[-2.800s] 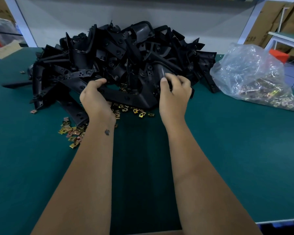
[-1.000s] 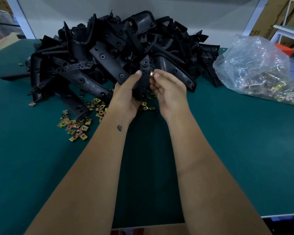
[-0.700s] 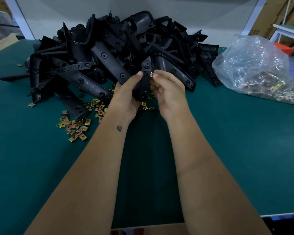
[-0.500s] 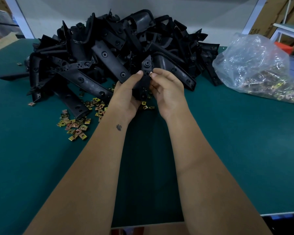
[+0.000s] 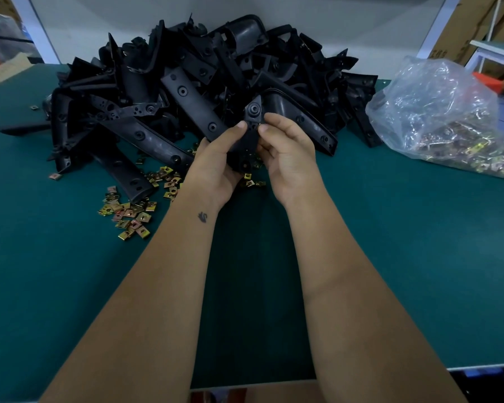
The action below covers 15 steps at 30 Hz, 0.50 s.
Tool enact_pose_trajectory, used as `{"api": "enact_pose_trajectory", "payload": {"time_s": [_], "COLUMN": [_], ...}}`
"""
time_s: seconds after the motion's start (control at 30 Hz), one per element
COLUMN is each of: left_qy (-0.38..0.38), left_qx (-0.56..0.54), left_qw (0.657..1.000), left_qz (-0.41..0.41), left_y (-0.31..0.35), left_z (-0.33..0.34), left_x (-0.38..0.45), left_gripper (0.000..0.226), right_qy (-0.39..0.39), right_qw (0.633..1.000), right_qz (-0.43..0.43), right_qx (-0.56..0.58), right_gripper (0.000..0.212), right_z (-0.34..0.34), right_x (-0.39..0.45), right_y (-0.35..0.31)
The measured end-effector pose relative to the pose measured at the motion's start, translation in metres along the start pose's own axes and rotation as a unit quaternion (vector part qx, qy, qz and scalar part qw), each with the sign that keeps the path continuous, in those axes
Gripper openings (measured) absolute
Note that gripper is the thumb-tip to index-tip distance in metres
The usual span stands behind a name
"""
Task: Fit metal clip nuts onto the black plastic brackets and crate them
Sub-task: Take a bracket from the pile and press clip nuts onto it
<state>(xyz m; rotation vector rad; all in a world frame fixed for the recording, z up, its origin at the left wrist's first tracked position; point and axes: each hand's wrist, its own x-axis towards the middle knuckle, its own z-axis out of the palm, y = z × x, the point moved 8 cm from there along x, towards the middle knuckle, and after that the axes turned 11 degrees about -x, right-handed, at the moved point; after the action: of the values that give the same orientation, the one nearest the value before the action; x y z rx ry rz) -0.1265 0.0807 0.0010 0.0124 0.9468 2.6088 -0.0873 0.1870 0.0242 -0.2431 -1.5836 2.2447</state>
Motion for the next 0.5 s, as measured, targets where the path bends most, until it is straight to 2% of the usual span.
{"api": "enact_pose_trajectory", "payload": {"time_s": [0.23,0.5], "left_qy": [0.002,-0.017], "left_qx": [0.017,0.056], "left_qw": [1.0,0.998], "left_qz": [0.012,0.025], "left_y": [0.0021,0.0028], "left_z": [-0.0009,0.0008], "left_x": [0.0012,0.0006], "left_gripper": [0.051,0.049], "right_qy": [0.007,0.011], "right_qw": [0.997,0.997], "right_qz": [-0.019,-0.028], "right_qx": [-0.072,-0.067], "right_gripper": [0.018,0.02], "right_z": [0.0003,-0.0044], "right_x": [0.0,0.0022], "right_y": [-0.0017,-0.0019]}}
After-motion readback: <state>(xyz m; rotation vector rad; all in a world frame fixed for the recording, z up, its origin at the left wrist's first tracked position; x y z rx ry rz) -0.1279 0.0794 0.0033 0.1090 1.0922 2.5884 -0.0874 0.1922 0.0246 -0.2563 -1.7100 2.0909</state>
